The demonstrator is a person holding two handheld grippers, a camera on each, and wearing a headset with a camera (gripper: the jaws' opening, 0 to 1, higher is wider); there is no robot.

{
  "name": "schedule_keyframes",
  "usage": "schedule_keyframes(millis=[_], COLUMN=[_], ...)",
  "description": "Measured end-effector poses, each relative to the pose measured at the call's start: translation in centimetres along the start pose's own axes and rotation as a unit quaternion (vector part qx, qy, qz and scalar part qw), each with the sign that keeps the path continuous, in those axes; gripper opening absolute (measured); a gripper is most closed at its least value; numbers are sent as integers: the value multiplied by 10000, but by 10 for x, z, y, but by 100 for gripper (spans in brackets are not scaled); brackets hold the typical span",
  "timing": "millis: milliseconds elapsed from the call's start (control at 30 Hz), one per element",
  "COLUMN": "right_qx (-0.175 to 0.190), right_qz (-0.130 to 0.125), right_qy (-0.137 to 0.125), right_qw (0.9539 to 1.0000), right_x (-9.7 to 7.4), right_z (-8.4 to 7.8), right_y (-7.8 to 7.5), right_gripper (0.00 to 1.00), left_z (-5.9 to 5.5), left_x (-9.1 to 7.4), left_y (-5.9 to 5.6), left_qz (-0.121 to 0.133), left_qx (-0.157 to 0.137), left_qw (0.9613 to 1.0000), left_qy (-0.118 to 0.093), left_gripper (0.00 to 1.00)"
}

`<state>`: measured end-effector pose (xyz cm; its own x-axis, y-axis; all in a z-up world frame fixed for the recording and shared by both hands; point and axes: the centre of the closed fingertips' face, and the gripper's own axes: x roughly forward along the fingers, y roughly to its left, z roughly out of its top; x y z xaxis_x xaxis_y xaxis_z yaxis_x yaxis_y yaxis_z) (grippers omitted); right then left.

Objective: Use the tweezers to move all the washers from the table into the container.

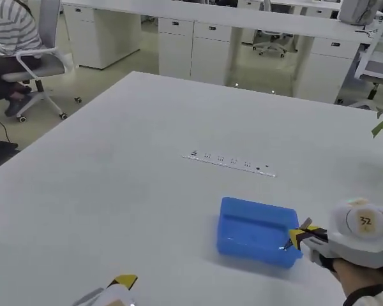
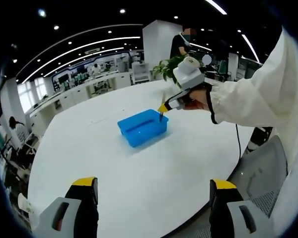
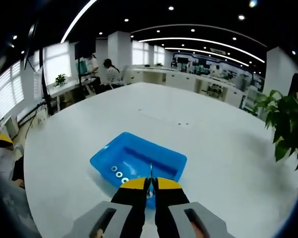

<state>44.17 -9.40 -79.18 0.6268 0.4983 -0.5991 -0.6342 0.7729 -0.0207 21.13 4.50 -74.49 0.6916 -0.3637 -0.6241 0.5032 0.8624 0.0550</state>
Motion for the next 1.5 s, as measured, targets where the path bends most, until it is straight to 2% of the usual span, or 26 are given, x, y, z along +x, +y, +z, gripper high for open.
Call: schedule_keyframes(millis=[433,600,700,833,900,1033,1200,1233,1333,1367,1500], right_qx=[83,43,-49,-48,-159,-240,-329,-386,-685,-769,-895], right_qz=[26,52,15,-35,-75,-86,-55,-17,133,166,443], right_qy=[327,304,380,81,-84,-217,-317,-348,-418,-433,-524], right_qw=[9994,9995,9993,9999,9998,9994,9989,9986,9967,9960,9936], right_x=[11,12,13,1,-7,-24,-43,-49,-63,-67,-87], right_z=[-25,-23,-22,-5,5,12,15,15,16,15,14], right_y=[-5,-5,-7,-4,-1,5,16,23,42,47,71], right_gripper=[2,2,3,3,3,3,3,3,3,3,3], left_z=[7,11,17,26,32,38,50,52,66,67,75], left_x=[7,7,6,4,1,-4,-10,-11,-17,-17,-19], left_y=[0,1,0,-3,-5,-11,-20,-22,-33,-36,-47], left_qz=[-106,-93,-89,-128,-145,-265,-513,-544,-735,-795,-998], left_qx=[147,199,246,362,359,410,521,528,431,417,650], left_qw=[9998,9998,9996,9991,9989,9980,9959,9957,9934,9929,9898], left_qy=[36,9,-48,-157,-265,-393,-530,-533,-763,-777,-778], left_gripper=[94,93,93,92,91,87,75,71,68,67,57])
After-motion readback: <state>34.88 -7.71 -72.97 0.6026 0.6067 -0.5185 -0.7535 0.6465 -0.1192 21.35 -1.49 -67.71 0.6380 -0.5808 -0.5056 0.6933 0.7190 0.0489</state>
